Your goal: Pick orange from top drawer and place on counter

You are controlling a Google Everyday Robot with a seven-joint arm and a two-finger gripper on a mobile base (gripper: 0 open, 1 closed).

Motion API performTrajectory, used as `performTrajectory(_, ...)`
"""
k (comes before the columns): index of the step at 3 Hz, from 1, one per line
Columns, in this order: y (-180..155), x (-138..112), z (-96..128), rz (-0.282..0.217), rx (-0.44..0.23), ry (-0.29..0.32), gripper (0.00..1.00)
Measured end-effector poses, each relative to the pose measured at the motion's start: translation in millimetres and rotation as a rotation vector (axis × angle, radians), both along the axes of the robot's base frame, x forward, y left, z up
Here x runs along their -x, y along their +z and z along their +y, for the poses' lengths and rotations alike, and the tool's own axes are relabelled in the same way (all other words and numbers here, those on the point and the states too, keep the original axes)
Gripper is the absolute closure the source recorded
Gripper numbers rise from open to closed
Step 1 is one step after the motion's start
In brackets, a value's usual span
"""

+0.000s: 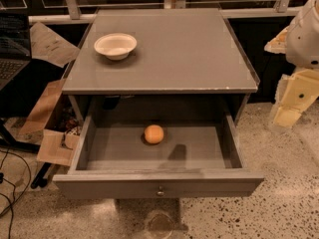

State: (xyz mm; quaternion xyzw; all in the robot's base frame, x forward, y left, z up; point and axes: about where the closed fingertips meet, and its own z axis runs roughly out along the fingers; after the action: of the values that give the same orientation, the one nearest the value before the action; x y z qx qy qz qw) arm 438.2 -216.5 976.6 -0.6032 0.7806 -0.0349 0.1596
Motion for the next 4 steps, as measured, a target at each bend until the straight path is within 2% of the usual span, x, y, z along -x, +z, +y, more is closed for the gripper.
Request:
performTrajectory(1,0,0,0,0.0,0.0,0.0,0.0)
performTrajectory(2,0,-1,1,-0.025,-0.015,-0.019,0.0)
performTrajectory(3,-17,-2,1,-0.056,-0.117,-0.14,0.0)
performTrajectory(4,-43,-7,5,-0.081,-0.237,-0.3,0.0)
